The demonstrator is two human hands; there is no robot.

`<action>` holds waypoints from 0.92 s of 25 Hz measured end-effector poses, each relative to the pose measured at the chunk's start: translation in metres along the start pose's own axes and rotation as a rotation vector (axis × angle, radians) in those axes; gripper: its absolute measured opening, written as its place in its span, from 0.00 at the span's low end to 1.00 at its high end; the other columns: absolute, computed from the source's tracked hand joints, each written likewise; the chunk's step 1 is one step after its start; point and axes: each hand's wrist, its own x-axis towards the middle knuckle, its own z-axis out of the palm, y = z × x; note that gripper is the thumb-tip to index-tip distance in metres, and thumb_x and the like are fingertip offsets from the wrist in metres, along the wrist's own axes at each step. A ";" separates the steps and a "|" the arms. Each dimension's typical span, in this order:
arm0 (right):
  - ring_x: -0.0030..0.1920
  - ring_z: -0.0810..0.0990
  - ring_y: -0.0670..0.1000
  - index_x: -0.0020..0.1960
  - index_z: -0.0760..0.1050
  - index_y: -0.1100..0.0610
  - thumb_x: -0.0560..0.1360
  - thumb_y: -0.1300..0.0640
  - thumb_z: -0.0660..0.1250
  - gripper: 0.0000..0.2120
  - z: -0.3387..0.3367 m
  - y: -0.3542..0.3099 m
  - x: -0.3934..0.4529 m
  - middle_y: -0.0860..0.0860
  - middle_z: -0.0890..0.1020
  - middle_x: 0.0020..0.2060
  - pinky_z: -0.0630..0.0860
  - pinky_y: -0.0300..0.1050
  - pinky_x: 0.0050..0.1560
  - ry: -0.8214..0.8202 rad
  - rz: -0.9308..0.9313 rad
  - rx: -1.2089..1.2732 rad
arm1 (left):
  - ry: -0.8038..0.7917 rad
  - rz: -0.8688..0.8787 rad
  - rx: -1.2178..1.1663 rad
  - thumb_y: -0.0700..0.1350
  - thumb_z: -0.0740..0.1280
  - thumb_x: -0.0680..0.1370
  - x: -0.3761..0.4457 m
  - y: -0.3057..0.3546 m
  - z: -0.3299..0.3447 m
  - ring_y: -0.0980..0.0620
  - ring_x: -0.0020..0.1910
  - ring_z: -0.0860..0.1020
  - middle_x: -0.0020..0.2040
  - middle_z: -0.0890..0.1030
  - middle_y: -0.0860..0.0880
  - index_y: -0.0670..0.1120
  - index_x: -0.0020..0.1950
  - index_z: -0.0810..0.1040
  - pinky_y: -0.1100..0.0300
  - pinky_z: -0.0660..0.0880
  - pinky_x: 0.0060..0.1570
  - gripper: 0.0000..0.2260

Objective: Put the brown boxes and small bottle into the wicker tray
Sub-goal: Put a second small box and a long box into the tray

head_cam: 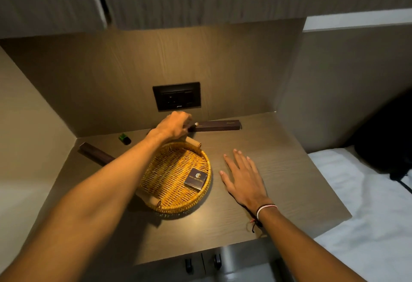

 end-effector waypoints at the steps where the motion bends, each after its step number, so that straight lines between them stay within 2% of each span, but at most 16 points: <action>1: 0.81 0.53 0.54 0.80 0.56 0.49 0.82 0.38 0.46 0.30 0.000 0.000 0.000 0.56 0.57 0.81 0.48 0.53 0.79 0.004 0.008 0.000 | -0.032 0.013 0.036 0.40 0.66 0.79 0.010 0.005 0.003 0.42 0.58 0.80 0.60 0.81 0.43 0.45 0.62 0.78 0.45 0.79 0.57 0.12; 3: 0.81 0.54 0.54 0.80 0.57 0.49 0.81 0.38 0.47 0.30 0.000 -0.002 0.001 0.55 0.58 0.81 0.50 0.53 0.79 0.015 0.019 0.004 | -0.092 0.010 0.095 0.41 0.65 0.80 0.027 0.010 0.011 0.41 0.57 0.79 0.60 0.80 0.42 0.46 0.64 0.77 0.44 0.78 0.58 0.13; 6: 0.80 0.55 0.54 0.80 0.58 0.49 0.81 0.38 0.47 0.30 0.002 -0.002 0.002 0.55 0.60 0.80 0.51 0.53 0.79 0.033 0.021 -0.005 | -0.161 -0.035 0.145 0.43 0.68 0.78 0.042 0.015 0.022 0.43 0.56 0.78 0.62 0.78 0.42 0.46 0.65 0.75 0.49 0.75 0.55 0.15; 11: 0.80 0.57 0.54 0.79 0.60 0.50 0.81 0.38 0.48 0.30 0.003 -0.003 0.003 0.56 0.62 0.79 0.52 0.52 0.78 0.055 0.012 -0.007 | -0.029 -0.020 0.220 0.41 0.67 0.78 0.035 0.019 0.024 0.37 0.61 0.76 0.62 0.76 0.37 0.42 0.63 0.74 0.44 0.74 0.56 0.14; 14: 0.80 0.58 0.54 0.79 0.60 0.50 0.81 0.39 0.49 0.30 0.004 -0.004 0.003 0.56 0.62 0.79 0.52 0.53 0.78 0.058 0.010 -0.021 | 0.039 0.025 0.222 0.42 0.68 0.79 0.016 0.013 -0.003 0.35 0.62 0.76 0.63 0.77 0.36 0.40 0.64 0.74 0.43 0.75 0.57 0.14; 17: 0.80 0.57 0.55 0.79 0.60 0.51 0.81 0.39 0.49 0.30 0.005 -0.004 0.004 0.56 0.61 0.80 0.52 0.53 0.78 0.047 0.011 -0.026 | 0.099 0.124 0.200 0.39 0.70 0.78 -0.013 -0.004 -0.042 0.37 0.63 0.78 0.63 0.80 0.38 0.41 0.67 0.77 0.41 0.76 0.60 0.18; 20: 0.79 0.58 0.56 0.79 0.61 0.51 0.81 0.39 0.51 0.29 0.005 -0.006 0.007 0.57 0.62 0.79 0.54 0.54 0.78 0.031 0.027 -0.029 | 0.165 0.239 0.156 0.37 0.71 0.77 -0.054 -0.037 -0.073 0.38 0.60 0.79 0.60 0.81 0.36 0.38 0.68 0.76 0.44 0.76 0.60 0.19; 23: 0.77 0.62 0.59 0.77 0.64 0.52 0.81 0.39 0.53 0.29 0.005 -0.013 0.017 0.60 0.65 0.77 0.58 0.56 0.77 0.035 0.061 -0.033 | 0.154 0.273 0.135 0.36 0.71 0.77 -0.091 -0.080 -0.084 0.42 0.57 0.79 0.58 0.81 0.38 0.39 0.67 0.77 0.49 0.76 0.57 0.19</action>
